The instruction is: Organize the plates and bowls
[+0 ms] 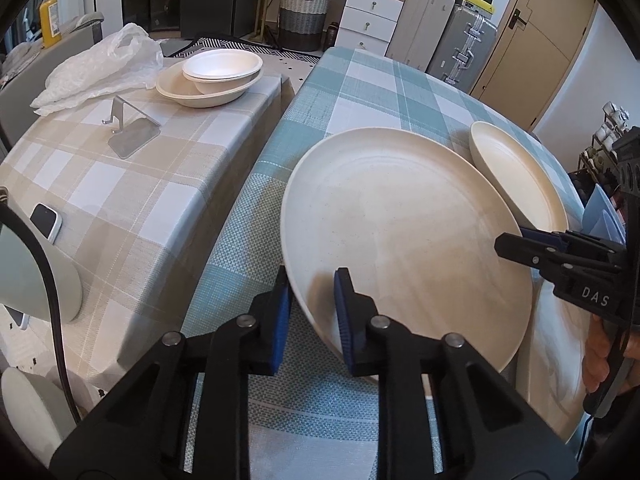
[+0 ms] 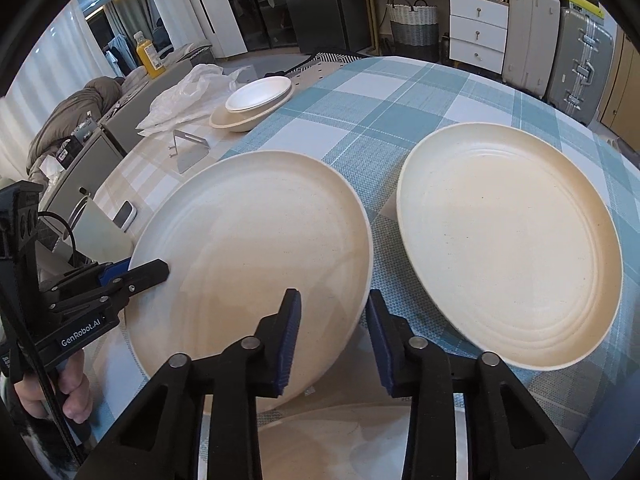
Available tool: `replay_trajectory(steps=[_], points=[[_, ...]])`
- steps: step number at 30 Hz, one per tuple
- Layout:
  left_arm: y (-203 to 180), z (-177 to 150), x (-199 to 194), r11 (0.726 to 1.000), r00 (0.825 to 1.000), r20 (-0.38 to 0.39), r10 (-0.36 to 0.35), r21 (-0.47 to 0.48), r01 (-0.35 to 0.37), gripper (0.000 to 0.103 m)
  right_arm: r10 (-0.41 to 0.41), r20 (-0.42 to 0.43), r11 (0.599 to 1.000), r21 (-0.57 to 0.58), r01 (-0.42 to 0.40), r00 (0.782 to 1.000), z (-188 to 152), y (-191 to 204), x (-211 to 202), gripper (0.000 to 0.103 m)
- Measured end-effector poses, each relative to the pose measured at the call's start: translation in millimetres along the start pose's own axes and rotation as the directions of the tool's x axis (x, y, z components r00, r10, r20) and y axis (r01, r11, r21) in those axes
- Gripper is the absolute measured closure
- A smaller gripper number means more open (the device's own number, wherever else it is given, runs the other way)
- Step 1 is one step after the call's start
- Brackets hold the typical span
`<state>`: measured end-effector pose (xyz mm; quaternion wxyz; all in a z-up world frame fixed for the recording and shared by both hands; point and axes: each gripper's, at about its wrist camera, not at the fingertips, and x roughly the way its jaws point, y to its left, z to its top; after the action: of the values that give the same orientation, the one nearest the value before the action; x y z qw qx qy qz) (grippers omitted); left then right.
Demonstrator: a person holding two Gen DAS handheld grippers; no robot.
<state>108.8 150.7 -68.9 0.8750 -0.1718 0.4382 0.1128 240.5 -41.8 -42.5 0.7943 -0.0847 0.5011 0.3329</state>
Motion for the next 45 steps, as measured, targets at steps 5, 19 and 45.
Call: replay_trajectory(steps=[5, 19, 45], points=[[-1.2, 0.0, 0.3, 1.0, 1.0, -0.002, 0.001, 0.002, -0.001, 0.085, -0.01, 0.006, 1.0, -0.003, 0.01, 1.0, -0.3, -0.2, -0.8, 0.075], [2.6, 3.1, -16.3, 1.0, 1.0, 0.027, 0.002, -0.001, -0.002, 0.085, -0.002, 0.037, 1.0, -0.007, 0.002, 0.999, 1.7, 4.9, -13.5, 0.075], [-51.3, -7.3, -82.5, 0.991, 0.994, 0.096, -0.058, 0.129, 0.046, 0.085, -0.035, 0.142, 0.998, 0.055, 0.027, 0.989, -29.8, -1.5, -92.3, 0.075]])
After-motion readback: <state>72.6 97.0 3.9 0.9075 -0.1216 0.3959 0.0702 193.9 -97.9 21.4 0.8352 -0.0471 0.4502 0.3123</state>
